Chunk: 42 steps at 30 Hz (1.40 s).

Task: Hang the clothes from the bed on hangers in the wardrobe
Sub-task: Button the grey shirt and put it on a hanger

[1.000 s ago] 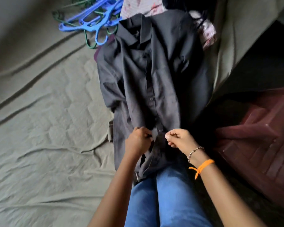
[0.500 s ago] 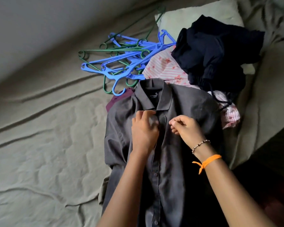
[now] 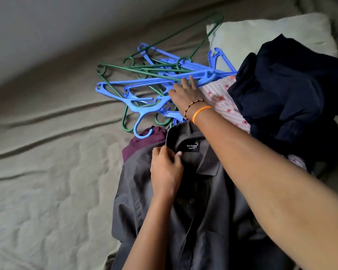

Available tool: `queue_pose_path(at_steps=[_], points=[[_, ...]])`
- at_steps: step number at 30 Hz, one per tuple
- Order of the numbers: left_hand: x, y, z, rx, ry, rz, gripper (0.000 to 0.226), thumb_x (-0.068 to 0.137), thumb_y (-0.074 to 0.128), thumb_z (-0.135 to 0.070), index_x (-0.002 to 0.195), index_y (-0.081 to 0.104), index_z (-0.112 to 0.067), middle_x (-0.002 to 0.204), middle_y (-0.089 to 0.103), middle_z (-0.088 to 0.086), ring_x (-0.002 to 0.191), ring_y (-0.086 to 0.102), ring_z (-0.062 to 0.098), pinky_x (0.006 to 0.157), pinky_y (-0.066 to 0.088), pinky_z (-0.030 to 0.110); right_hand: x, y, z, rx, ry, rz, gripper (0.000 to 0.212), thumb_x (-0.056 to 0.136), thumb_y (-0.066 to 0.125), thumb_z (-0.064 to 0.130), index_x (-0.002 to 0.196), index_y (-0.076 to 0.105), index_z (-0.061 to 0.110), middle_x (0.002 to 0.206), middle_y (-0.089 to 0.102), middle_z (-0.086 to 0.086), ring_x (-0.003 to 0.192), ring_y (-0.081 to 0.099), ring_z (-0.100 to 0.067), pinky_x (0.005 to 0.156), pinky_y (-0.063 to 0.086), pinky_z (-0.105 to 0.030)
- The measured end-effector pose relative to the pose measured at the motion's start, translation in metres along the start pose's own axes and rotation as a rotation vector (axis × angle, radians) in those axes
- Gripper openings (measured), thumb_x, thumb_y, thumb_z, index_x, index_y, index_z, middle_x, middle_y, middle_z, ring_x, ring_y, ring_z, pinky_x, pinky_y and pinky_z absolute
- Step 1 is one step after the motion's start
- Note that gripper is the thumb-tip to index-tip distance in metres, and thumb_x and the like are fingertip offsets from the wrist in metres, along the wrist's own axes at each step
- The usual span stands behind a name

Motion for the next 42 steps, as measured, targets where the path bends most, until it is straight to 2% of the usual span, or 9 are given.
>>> queue_pose_path(at_steps=[6, 11, 14, 19, 22, 28, 35, 38, 42], points=[[0.009, -0.006, 0.0, 0.005, 0.059, 0.057, 0.034, 0.073, 0.048, 0.007, 0.098, 0.059, -0.014, 0.104, 0.054, 0.009, 0.097, 0.053, 0.029, 0.073, 0.032, 0.025, -0.006, -0.012, -0.006, 0.19, -0.114, -0.508, 0.014, 0.074, 0.062, -0.003, 0.085, 0.064, 0.005, 0.077, 0.066, -0.012, 0.079, 0.062, -0.033, 0.065, 0.044, -0.036], [0.018, -0.014, -0.001, -0.002, 0.098, 0.113, 0.049, 0.075, 0.052, 0.005, 0.119, 0.065, -0.011, 0.119, 0.061, 0.011, 0.111, 0.057, 0.028, 0.095, 0.036, 0.023, -0.033, -0.046, -0.003, 0.443, 0.124, -0.619, 0.03, 0.091, 0.042, 0.004, 0.115, 0.058, 0.013, 0.105, 0.067, -0.006, 0.102, 0.054, -0.032, 0.076, 0.032, -0.037], [0.021, -0.025, 0.002, 0.042, 0.12, 0.01, 0.043, 0.075, 0.055, 0.001, 0.114, 0.069, -0.01, 0.113, 0.067, 0.011, 0.102, 0.06, 0.034, 0.091, 0.04, 0.029, -0.063, -0.062, -0.005, 0.648, 0.287, -0.738, 0.024, 0.09, 0.036, 0.002, 0.105, 0.056, 0.002, 0.09, 0.057, -0.013, 0.085, 0.048, -0.031, 0.067, 0.032, -0.036], [0.018, -0.037, 0.0, 0.016, 0.174, 0.046, 0.039, 0.077, 0.059, 0.001, 0.113, 0.069, -0.011, 0.113, 0.067, 0.009, 0.105, 0.061, 0.027, 0.088, 0.039, 0.023, -0.082, -0.084, -0.005, 0.298, 0.42, -0.572, 0.027, 0.089, 0.037, 0.0, 0.101, 0.06, 0.009, 0.104, 0.062, -0.015, 0.098, 0.054, -0.037, 0.064, 0.029, -0.035], [0.016, -0.039, -0.005, -0.024, 0.145, 0.1, 0.028, 0.081, 0.061, -0.006, 0.105, 0.073, -0.013, 0.11, 0.067, 0.007, 0.103, 0.061, 0.023, 0.085, 0.039, 0.022, -0.082, -0.093, 0.003, 0.036, 0.251, -0.762, 0.029, 0.08, 0.041, -0.001, 0.087, 0.067, 0.01, 0.085, 0.066, -0.012, 0.083, 0.061, -0.033, 0.056, 0.037, -0.035], [0.014, -0.038, -0.013, -0.29, -0.076, 0.173, 0.016, 0.082, 0.06, -0.008, 0.089, 0.074, -0.013, 0.084, 0.07, 0.009, 0.079, 0.059, 0.014, 0.068, 0.038, 0.022, -0.096, -0.096, 0.009, 0.058, 0.271, -0.743, 0.019, 0.069, 0.052, -0.008, 0.073, 0.064, 0.007, 0.068, 0.061, -0.014, 0.064, 0.058, -0.035, 0.052, 0.019, -0.027], [0.025, -0.057, -0.034, -1.439, -0.536, 0.219, 0.03, 0.101, 0.033, -0.035, 0.089, 0.052, -0.013, 0.083, 0.056, 0.006, 0.069, 0.059, 0.017, 0.069, 0.048, 0.027, -0.128, -0.08, 0.009, 0.288, 0.268, -0.773, 0.02, 0.079, 0.054, 0.001, 0.092, 0.068, 0.006, 0.081, 0.065, -0.017, 0.076, 0.059, -0.038, 0.054, 0.037, -0.034], [0.03, -0.072, -0.035, -1.421, -0.539, 0.191, 0.026, 0.098, 0.044, -0.036, 0.091, 0.049, -0.012, 0.071, 0.055, 0.003, 0.061, 0.055, 0.013, 0.056, 0.047, 0.021, -0.138, -0.063, 0.007, 0.473, 0.217, -0.756, 0.025, 0.079, 0.053, 0.001, 0.099, 0.069, 0.003, 0.087, 0.068, -0.018, 0.08, 0.06, -0.038, 0.065, 0.048, -0.039], [0.029, -0.074, -0.032, -1.109, -0.418, 0.169, 0.036, 0.092, 0.029, 0.008, 0.068, 0.048, -0.011, 0.034, 0.036, -0.009, 0.027, 0.028, 0.001, 0.032, 0.024, 0.009, -0.146, -0.037, 0.005, 0.64, 0.263, -0.682, 0.021, 0.077, 0.059, -0.004, 0.094, 0.069, 0.003, 0.09, 0.068, -0.015, 0.083, 0.059, -0.036, 0.071, 0.042, -0.035]])
Point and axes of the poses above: each hand's wrist, its own x-axis towards the middle knuckle, its own y-axis out of the palm, z = x × y, the point moved 1 cm from there along x, towards the middle knuckle
